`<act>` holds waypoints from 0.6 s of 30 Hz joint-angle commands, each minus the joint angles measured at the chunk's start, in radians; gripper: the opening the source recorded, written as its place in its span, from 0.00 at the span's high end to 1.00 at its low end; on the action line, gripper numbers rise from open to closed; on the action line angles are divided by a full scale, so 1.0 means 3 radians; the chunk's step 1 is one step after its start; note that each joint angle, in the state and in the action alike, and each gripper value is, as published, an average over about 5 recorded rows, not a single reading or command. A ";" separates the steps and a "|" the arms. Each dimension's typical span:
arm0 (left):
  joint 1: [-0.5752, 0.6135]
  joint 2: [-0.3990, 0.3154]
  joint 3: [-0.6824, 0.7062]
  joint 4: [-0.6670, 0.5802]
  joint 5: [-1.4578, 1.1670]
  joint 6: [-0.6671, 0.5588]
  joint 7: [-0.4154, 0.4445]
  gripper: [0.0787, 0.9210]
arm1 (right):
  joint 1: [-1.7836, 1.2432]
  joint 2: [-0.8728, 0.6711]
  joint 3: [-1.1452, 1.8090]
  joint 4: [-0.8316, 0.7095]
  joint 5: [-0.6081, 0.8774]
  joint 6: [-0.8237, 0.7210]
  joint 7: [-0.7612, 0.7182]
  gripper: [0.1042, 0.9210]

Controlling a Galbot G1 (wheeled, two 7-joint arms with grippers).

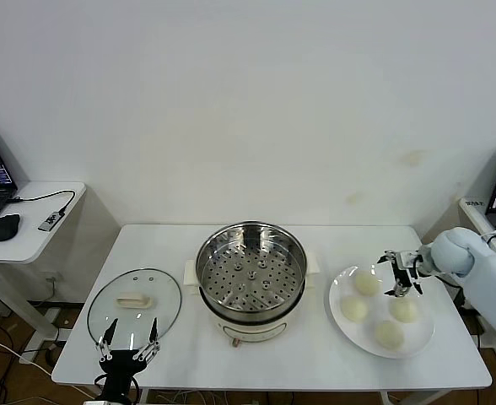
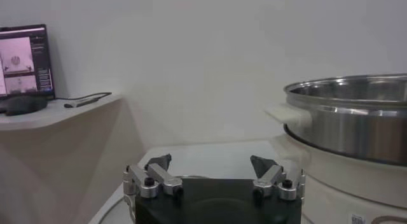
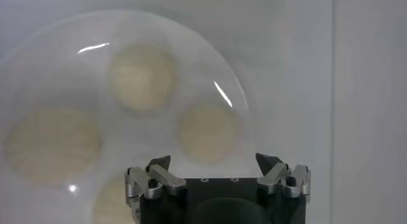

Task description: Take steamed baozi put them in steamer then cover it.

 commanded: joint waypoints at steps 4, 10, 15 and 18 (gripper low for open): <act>-0.0008 0.0006 -0.0004 0.0003 0.0009 0.0003 0.0000 0.12 | 0.0223 0.0278 -0.0263 -0.0301 0.0011 -0.0039 0.0002 0.12; -0.0023 0.0014 -0.0013 0.0029 0.0018 -0.0003 0.0004 0.12 | 0.0186 0.0331 -0.0271 -0.0348 -0.0018 -0.0085 0.0035 0.12; -0.0032 0.0017 -0.0014 0.0030 0.0022 -0.0001 0.0005 0.12 | 0.0174 0.0368 -0.0276 -0.0411 -0.0062 -0.0128 0.0059 0.13; -0.0040 0.0012 -0.0010 0.0033 0.0025 0.0002 0.0006 0.12 | 0.0178 0.0387 -0.0280 -0.0446 -0.0077 -0.0144 0.0072 0.16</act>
